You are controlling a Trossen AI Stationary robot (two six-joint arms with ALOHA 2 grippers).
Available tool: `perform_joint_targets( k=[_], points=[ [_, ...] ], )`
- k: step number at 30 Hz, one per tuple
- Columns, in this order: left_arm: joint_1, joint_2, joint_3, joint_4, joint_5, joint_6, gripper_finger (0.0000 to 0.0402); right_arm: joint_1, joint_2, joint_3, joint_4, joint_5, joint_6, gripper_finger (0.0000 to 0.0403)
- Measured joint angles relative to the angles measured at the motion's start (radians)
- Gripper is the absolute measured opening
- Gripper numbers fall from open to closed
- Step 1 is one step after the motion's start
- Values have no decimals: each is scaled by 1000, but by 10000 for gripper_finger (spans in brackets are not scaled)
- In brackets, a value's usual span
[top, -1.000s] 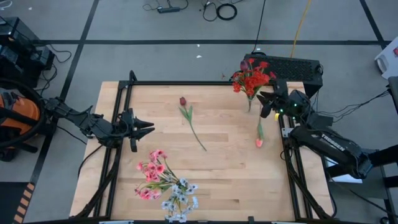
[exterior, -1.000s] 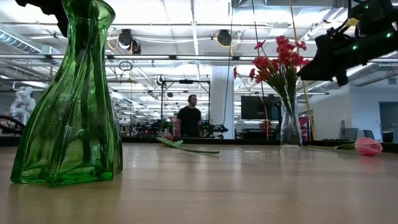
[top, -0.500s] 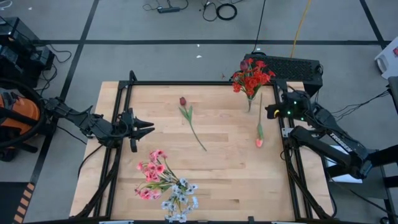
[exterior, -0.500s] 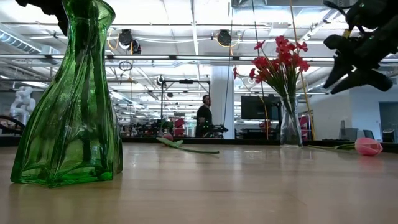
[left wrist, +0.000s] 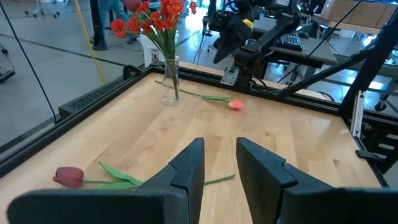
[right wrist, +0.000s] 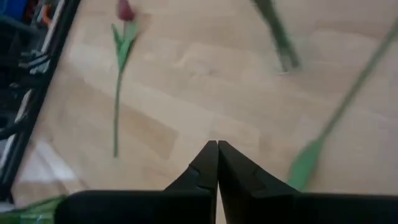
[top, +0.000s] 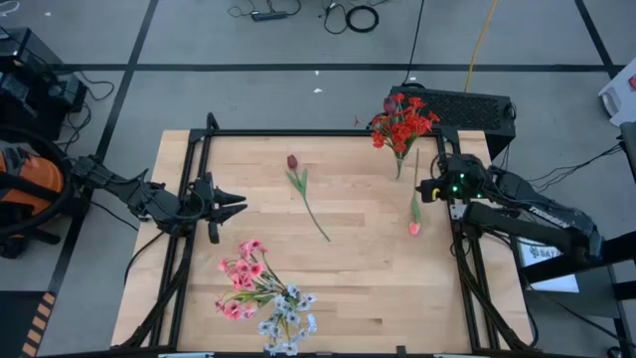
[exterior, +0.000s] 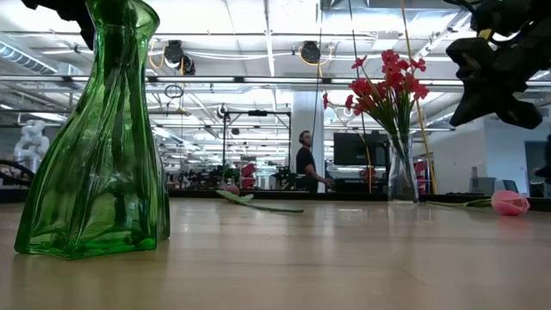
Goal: Sort flowers into vase by color
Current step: Put the pink flower into the green vase
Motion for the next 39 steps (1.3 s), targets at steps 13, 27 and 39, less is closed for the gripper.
perform_joint_targets(
  k=[13, 27, 39],
  points=[
    [0, 0, 0, 0, 0, 33, 100, 405, 393, 22, 538, 174, 98, 0],
    [0, 0, 0, -1, 10, 31, 100, 551, 926, 574, 171, 212, -102, 0],
    [0, 0, 0, -13, 61, 32, 100, 575, 954, 641, -572, 160, -346, 0]
  ],
)
